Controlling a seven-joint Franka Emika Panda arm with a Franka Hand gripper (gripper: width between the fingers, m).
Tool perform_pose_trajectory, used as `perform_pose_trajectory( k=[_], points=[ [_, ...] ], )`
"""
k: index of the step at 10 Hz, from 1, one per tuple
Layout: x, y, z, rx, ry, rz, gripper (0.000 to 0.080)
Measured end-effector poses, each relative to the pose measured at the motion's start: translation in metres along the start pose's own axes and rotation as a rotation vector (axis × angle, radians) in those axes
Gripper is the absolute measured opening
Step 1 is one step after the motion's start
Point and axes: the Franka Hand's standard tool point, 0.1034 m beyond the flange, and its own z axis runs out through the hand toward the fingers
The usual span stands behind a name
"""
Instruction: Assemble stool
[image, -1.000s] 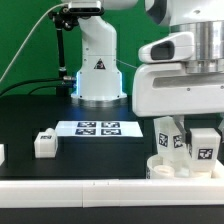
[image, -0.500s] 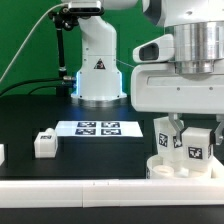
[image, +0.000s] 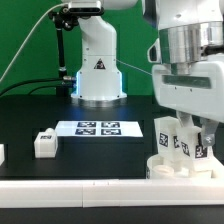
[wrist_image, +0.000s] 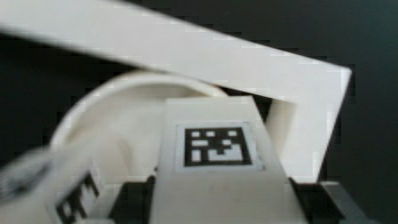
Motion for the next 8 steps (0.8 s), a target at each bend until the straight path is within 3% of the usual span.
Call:
perform_pose_trajectory(
  k=[5, 8],
  points=[
    [-0.001, 0.0, 0.0007, 0.001, -0.03, 0.296, 0.0337],
    [0.0033, -0.0012, 0.0, 0.004, -0.081, 0.649, 0.0337]
  ],
)
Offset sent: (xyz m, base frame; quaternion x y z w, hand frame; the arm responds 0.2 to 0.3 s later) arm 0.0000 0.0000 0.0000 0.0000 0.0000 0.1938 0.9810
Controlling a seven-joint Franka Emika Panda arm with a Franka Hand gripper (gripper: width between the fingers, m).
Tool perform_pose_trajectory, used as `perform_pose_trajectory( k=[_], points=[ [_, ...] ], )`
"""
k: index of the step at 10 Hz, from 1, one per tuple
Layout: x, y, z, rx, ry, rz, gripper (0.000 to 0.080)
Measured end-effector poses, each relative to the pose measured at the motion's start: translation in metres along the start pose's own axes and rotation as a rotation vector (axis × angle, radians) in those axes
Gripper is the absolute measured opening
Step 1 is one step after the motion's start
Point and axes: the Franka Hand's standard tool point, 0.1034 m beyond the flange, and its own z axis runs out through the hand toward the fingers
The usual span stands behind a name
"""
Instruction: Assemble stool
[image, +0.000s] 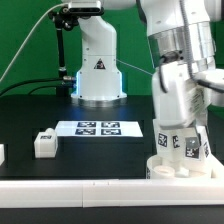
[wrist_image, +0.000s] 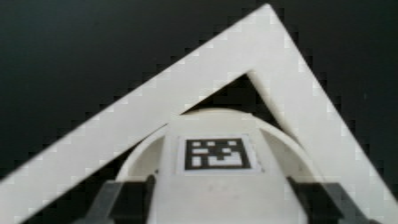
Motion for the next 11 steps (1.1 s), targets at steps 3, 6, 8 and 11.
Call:
perform_pose_trajectory(
  k=[3, 6, 8, 11],
  points=[
    [-0.002, 0.003, 0.002, 0.041, -0.033, 0.008, 0.0337],
    [-0.008, 0.007, -0.003, 0.029, -0.036, -0.157, 0.0607],
    [-0.022, 0.012, -0.021, 0.002, -0.059, -0.421, 0.0647],
    [-0.022, 0.012, -0.022, 0.005, -0.055, -0.683, 0.0649]
  ],
)
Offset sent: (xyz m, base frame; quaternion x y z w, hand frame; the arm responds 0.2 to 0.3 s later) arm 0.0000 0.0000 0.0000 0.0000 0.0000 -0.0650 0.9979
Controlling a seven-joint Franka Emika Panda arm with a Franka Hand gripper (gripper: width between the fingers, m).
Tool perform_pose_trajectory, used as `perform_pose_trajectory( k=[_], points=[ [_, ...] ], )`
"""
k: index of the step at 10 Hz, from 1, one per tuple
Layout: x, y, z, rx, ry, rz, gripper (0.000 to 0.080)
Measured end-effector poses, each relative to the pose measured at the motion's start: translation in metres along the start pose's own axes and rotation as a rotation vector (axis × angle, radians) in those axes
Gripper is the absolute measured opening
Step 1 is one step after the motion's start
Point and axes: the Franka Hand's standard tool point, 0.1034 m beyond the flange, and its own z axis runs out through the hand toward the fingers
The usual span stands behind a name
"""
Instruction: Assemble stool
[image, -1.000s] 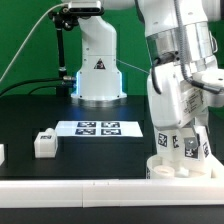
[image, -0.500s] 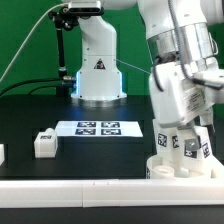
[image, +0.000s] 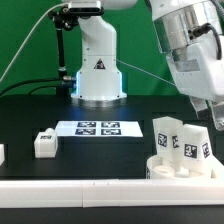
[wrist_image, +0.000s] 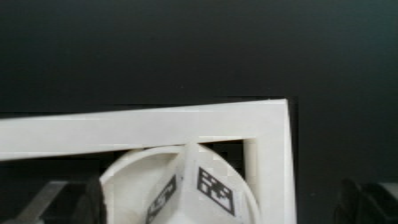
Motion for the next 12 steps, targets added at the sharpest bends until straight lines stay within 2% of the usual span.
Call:
perform_pose_trajectory(
  k=[1, 2, 4, 6, 8, 9, 10, 11, 12],
  points=[
    [0.001, 0.0, 0.0, -0.004, 0.002, -0.117, 0.0649],
    [0.005, -0.001, -0.002, -0.019, 0.005, -0.32, 0.0649],
    [0.013, -0.02, -0.017, -0.015, -0.001, -0.701, 0.0649],
    [0.012, -0.021, -0.015, -0.033, 0.005, -0.97, 0.0649],
    [0.015, -0.021, -0.016, -0.036, 0.009, -1.088, 0.0649],
    [0.016, -0.021, -0.016, -0.053, 0.018, -1.209, 0.0649],
    [0.016, -0.019, -0.014, -0.094, 0.036, -1.4, 0.0649],
    [0.015, -0.018, -0.013, -0.145, 0.029, -1.593, 0.0649],
    [0.012, -0.017, -0.009, -0.21, -0.01, -1.741, 0.0649]
  ],
)
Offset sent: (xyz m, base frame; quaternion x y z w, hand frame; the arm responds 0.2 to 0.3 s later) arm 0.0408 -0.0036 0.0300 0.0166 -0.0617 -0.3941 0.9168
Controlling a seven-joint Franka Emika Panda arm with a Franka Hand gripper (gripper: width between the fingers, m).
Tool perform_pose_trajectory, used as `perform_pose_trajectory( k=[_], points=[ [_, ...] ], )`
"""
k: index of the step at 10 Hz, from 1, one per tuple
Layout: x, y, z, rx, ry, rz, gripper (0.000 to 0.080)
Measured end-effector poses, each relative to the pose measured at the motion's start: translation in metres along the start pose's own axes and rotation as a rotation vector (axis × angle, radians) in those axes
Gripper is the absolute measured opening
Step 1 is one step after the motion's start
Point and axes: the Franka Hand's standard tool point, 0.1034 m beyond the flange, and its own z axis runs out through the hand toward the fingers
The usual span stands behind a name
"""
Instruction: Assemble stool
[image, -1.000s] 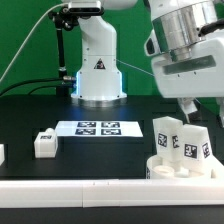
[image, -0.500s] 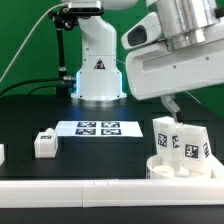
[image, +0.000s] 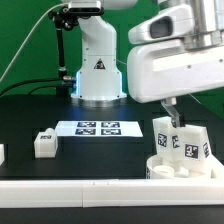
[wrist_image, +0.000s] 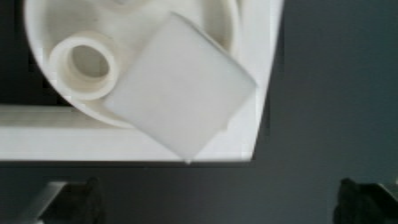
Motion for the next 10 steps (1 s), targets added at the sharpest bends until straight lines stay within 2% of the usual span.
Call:
perform_pose_trajectory(
  k=[1, 6, 9, 10],
  points=[
    [-0.001, -0.001, 0.005, -0.001, -0.007, -0.067, 0.0649],
    [-0.003, 0.008, 0.007, -0.025, -0.021, -0.348, 0.0649],
    [-0.015, 0.006, 0.034, -0.059, -0.045, -0.51, 0.0649],
    [-0.017, 0.003, 0.038, -0.057, -0.051, -0.477, 0.0649]
  ],
)
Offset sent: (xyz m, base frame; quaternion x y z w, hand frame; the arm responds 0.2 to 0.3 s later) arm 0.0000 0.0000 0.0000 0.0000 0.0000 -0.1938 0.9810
